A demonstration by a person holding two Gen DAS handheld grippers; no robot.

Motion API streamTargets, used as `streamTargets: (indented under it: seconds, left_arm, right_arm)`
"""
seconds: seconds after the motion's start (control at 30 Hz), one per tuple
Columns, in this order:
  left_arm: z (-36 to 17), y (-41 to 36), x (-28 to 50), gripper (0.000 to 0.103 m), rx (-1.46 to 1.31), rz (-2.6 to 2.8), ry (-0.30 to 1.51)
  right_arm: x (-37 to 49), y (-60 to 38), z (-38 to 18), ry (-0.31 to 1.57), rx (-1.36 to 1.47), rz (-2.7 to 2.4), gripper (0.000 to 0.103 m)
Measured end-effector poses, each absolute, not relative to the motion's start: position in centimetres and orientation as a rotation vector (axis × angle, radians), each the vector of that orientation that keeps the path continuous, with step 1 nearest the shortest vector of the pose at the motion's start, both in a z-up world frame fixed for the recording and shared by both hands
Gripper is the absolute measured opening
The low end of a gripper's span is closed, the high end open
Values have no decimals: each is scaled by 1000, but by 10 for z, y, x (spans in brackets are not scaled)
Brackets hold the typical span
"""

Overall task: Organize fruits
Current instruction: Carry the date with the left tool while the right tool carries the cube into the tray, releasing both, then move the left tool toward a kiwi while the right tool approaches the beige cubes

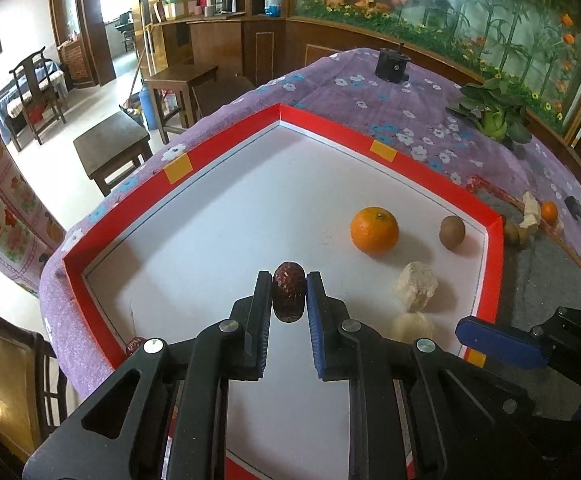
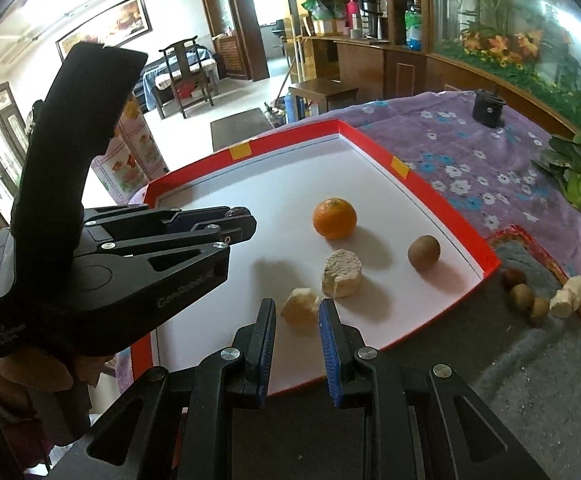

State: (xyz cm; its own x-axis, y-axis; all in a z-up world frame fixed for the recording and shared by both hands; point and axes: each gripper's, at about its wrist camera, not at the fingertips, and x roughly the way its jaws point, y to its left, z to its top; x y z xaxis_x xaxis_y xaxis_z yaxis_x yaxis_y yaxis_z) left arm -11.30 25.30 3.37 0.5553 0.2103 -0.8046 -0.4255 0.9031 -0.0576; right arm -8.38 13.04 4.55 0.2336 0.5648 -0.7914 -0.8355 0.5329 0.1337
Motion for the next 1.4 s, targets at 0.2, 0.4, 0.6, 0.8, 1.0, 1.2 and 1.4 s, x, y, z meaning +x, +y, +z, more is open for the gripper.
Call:
streamTargets:
  seconds: [0.2,0.4,0.6,0.8,1.0,1.2,1.4]
  left_arm:
    - [31,256,-113,16,-269,392,919]
    - [28,254,-113,17,-262,410,941]
    - [30,248,-116,63,-256,406,936]
    - [43,243,-121,63,-244,426,894]
    - [53,227,-123,63,-235,407,877]
    - [63,202,-118,63,-217,360,862]
    - [64,168,-108,63,-214,265,872]
  right_arm:
    - [-74,119,50,927,-306,977,21]
    - [-73,107,48,938,-287,947,24]
    - [-79,99,52,916,-276,951,37]
    - [-76,78,55,918,-239,936,39]
    - [-73,48,55,914,-226,888,43]
    - [-70,15,57,892,-224,819,47]
    - [-64,-17,55,894,-190,763,49]
